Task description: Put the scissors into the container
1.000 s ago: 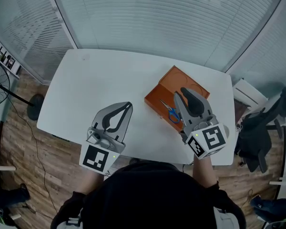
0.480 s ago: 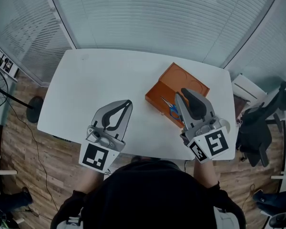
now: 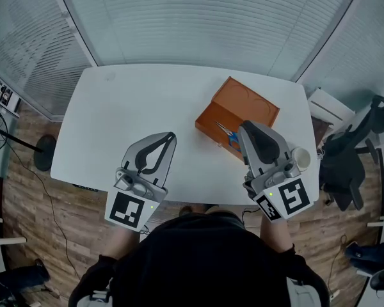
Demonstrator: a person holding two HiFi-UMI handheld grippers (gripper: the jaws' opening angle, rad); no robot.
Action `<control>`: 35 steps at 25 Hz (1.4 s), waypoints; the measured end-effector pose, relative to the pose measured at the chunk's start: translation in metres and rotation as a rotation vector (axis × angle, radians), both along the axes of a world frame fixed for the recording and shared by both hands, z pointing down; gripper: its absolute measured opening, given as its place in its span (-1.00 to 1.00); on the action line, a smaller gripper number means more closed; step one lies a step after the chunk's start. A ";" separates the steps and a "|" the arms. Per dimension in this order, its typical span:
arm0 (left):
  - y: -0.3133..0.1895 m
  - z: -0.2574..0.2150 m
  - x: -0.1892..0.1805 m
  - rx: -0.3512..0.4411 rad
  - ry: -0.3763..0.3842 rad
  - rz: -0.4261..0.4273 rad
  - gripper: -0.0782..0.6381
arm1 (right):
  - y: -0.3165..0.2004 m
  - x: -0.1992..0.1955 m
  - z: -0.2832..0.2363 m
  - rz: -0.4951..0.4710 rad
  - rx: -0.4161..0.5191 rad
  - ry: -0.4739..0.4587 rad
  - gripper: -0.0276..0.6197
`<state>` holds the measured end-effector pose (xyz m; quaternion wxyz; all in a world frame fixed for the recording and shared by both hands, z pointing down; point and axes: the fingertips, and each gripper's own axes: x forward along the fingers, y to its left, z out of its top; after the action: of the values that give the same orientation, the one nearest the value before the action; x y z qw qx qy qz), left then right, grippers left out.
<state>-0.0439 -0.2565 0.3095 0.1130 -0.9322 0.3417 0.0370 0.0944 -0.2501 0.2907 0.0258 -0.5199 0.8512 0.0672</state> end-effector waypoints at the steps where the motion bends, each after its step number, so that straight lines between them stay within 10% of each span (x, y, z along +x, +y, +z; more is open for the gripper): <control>1: 0.001 0.000 -0.001 0.001 -0.001 0.003 -0.74 | 0.002 -0.001 0.000 0.004 0.003 -0.001 -0.81; 35: 0.032 -0.006 -0.023 0.027 0.000 0.047 -0.74 | 0.044 -0.023 -0.005 0.044 0.025 -0.039 -0.91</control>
<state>-0.0668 -0.2249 0.3034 0.1245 -0.9384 0.3191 0.0443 0.0710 -0.2065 0.2858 0.0473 -0.5392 0.8381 0.0683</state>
